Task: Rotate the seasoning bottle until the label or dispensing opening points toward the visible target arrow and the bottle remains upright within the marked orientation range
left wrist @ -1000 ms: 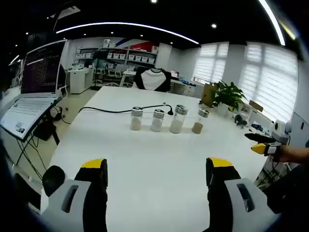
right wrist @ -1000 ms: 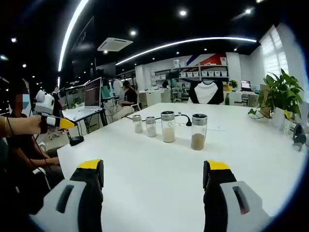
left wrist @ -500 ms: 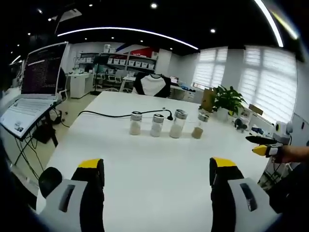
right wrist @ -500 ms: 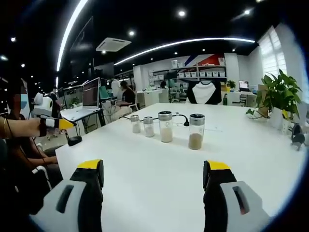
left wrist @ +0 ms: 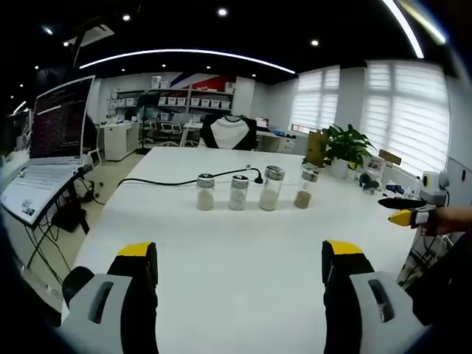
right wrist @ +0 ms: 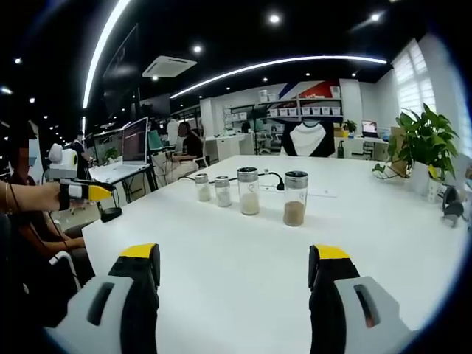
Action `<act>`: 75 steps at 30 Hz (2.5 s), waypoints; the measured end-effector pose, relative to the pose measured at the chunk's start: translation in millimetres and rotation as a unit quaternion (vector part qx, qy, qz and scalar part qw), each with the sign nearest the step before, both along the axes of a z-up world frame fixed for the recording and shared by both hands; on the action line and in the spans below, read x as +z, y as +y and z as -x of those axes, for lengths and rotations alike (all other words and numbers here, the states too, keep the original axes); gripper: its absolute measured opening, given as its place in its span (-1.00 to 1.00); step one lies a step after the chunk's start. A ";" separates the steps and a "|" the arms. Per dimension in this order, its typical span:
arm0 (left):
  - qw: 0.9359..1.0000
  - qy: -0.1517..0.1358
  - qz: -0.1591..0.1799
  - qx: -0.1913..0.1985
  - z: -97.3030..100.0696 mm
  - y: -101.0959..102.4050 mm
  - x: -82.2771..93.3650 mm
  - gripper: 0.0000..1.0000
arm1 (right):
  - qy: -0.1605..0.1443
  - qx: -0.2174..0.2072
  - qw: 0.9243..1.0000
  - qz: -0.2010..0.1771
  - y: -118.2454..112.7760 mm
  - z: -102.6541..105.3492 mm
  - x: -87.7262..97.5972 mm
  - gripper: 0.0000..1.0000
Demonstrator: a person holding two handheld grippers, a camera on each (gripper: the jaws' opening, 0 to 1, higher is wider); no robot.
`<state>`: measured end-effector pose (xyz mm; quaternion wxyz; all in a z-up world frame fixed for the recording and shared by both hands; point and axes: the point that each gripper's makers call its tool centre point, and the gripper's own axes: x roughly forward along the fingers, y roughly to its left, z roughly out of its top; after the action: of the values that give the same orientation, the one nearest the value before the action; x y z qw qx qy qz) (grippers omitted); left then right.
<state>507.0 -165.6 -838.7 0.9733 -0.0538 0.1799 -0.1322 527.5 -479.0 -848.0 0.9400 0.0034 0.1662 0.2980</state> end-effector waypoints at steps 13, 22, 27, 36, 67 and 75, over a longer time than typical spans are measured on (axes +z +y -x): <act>1.000 0.018 -0.003 -0.001 -1.2 -1.6 -6.1 0.92 | 0.000 0.001 1.000 -0.012 3.2 -3.7 4.2 0.58; 1.000 0.022 -0.005 0.007 -5.3 -0.7 -5.0 0.88 | 0.000 0.006 1.000 -0.009 2.1 -4.7 5.6 0.57; 1.000 0.024 -0.006 0.014 -7.5 2.0 -3.8 0.86 | 0.001 0.008 1.000 -0.009 0.8 -6.2 6.5 0.56; 0.999 0.033 0.001 0.024 -6.4 0.4 -3.3 0.84 | -0.001 0.021 1.000 -0.005 6.1 -9.0 8.8 0.51; 0.998 0.025 -0.002 0.060 -11.3 9.3 10.6 0.82 | -0.021 0.007 1.000 -0.020 3.8 -21.7 23.2 0.49; 0.998 0.021 -0.001 0.056 -13.3 5.6 16.7 0.82 | -0.026 0.009 0.999 -0.025 2.3 -23.0 27.2 0.49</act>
<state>520.4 -159.9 -822.0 0.9752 -0.0656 0.1971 -0.0764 550.5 -476.8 -820.8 0.9410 0.0180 0.1339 0.3102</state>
